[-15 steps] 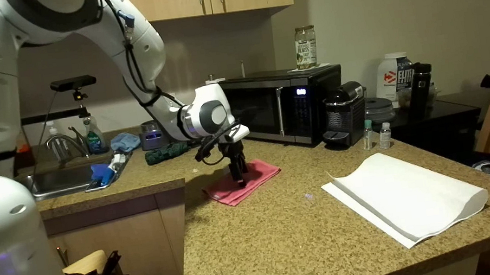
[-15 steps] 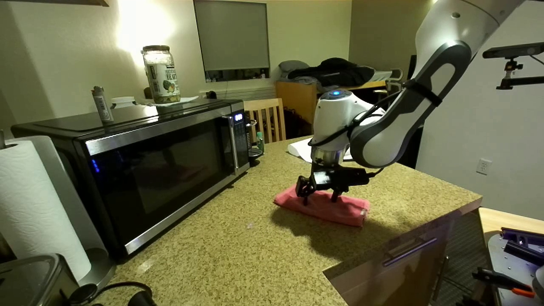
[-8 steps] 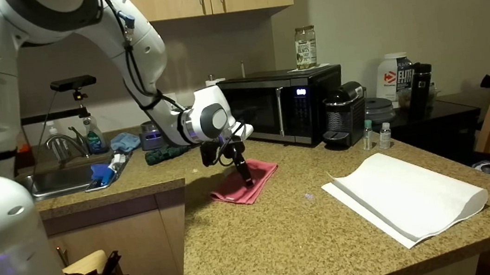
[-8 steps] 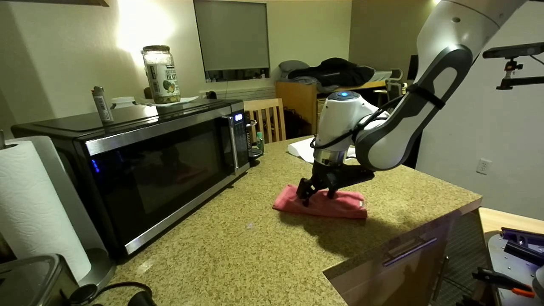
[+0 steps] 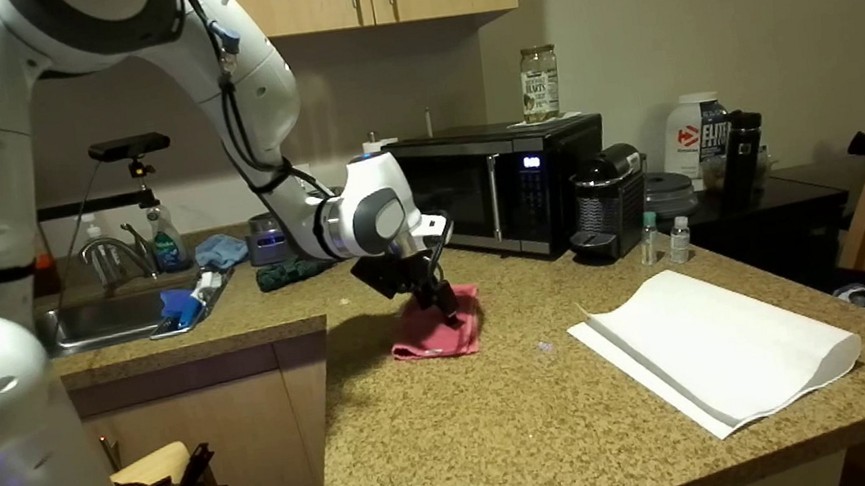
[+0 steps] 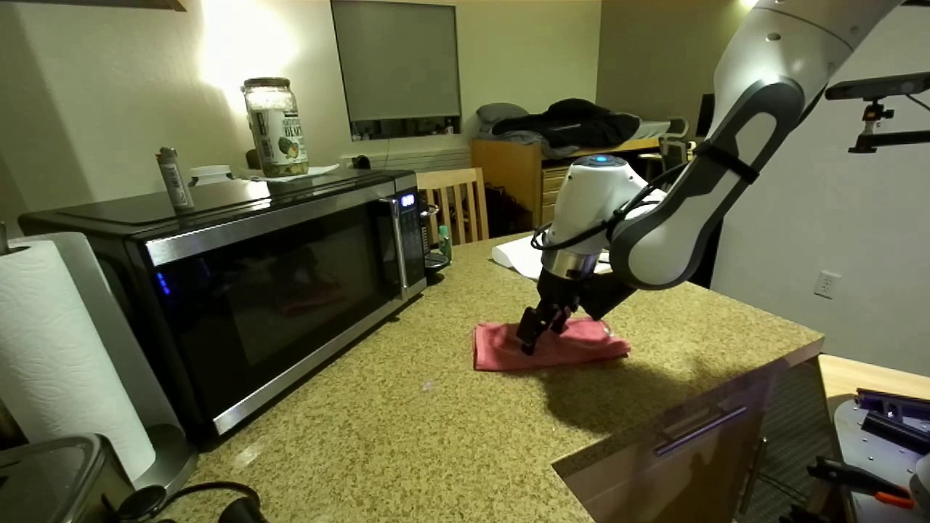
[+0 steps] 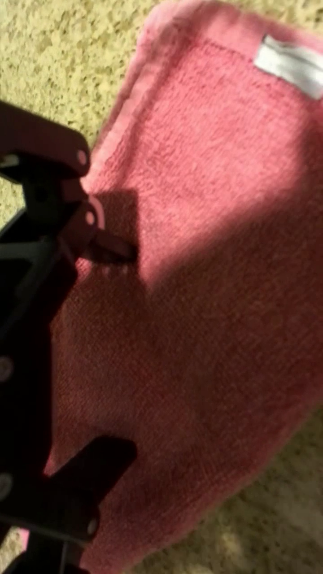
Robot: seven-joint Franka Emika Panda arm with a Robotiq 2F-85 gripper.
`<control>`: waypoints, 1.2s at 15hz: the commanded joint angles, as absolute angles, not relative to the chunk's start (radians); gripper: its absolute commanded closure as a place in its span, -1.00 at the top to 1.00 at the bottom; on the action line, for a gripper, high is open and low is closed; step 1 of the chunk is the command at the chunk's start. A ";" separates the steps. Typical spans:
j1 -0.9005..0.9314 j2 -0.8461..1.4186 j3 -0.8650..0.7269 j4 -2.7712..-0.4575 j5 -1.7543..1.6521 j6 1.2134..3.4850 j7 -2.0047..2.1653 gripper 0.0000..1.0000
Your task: Fold the cloth
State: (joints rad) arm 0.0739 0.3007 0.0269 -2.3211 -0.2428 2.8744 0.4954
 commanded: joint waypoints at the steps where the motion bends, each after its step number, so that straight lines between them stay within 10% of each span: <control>1: -0.065 0.277 0.155 -2.365 -0.162 2.883 0.230 1.00; 18: -0.079 0.225 0.164 -2.345 -0.017 2.741 -0.324 1.00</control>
